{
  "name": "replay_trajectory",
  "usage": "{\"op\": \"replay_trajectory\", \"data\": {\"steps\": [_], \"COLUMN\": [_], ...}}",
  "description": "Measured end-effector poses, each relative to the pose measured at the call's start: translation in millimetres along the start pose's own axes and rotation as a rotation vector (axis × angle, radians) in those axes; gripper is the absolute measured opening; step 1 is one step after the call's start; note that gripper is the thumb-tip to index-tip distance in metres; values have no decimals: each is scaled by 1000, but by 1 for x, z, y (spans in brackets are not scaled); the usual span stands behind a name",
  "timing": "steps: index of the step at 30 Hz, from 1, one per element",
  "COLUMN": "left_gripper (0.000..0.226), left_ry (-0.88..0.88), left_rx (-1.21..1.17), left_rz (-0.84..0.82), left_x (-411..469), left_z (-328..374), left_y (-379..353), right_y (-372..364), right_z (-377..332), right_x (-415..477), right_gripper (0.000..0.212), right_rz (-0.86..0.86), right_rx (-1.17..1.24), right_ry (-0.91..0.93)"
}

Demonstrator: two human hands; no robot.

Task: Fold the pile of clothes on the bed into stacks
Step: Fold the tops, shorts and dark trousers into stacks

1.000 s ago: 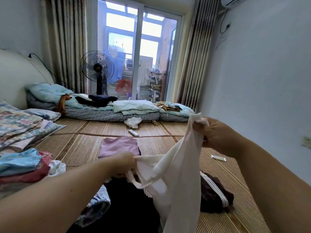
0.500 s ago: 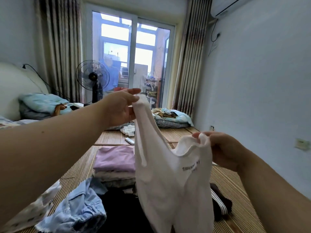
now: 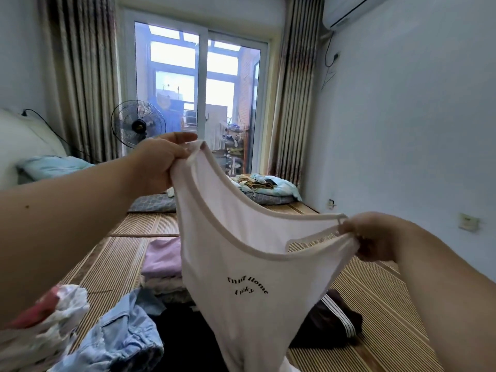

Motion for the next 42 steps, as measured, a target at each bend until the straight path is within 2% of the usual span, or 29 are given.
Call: {"op": "replay_trajectory", "data": {"steps": [2,4,6,9,10,12,14,16,18,23,25,27,30,33,38,42], "left_gripper": [30,28,26,37,42,43,23,10,8,21,24,28,34,28,13,11], "left_ry": [6,29,63,144,162,149,11,-189,-318,-456,-447,-372,-265,-188,-39,-23], "left_rx": [83,189,293,344,370,532,799,1019,1085,1011,964,833,673,578,482,474], "left_rz": [19,43,22,-182,-245,-274,-191,-17,104,151,157,73,-62,-109,-50,25], "left_x": [5,9,11,8,7,9,16,25,28,34,39,46,55,67,99,123], "left_z": [2,3,3,2,4,9,27,54,79,118,121,113,89,61,-20,-89], "left_y": [10,17,20,15,14,19,25,25,19,-8,-18,-32,-60,-86,-129,-163], "right_y": [-2,2,10,24,33,53,75,96,118,169,179,182,184,182,163,153], "right_z": [-14,-47,-75,-105,-113,-129,-148,-163,-175,-192,-191,-188,-174,-151,-101,-52], "right_x": [-8,-17,-27,-37,-39,-46,-58,-70,-80,-92,-88,-82,-68,-42,37,115], "right_gripper": [5,8,20,25,25,28,26,23,24,12,18,20,14,13,22,13], "right_rz": [-158,-224,-206,-150,-76,212,506,670,761,783,692,581,537,540,458,484], "right_rx": [322,520,606,587,499,145,-130,-184,-146,87,172,251,298,308,307,278], "right_ry": [25,199,351,523,587,716,799,825,839,838,780,727,677,587,457,416]}}
Point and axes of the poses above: each hand's wrist, its own x-axis towards the middle knuckle, its own y-axis out of the back of the hand, z = x × y, the point moved 8 cm from there along x, towards the middle knuckle, and after that the axes turned 3 degrees about z, right-handed, at the moved point
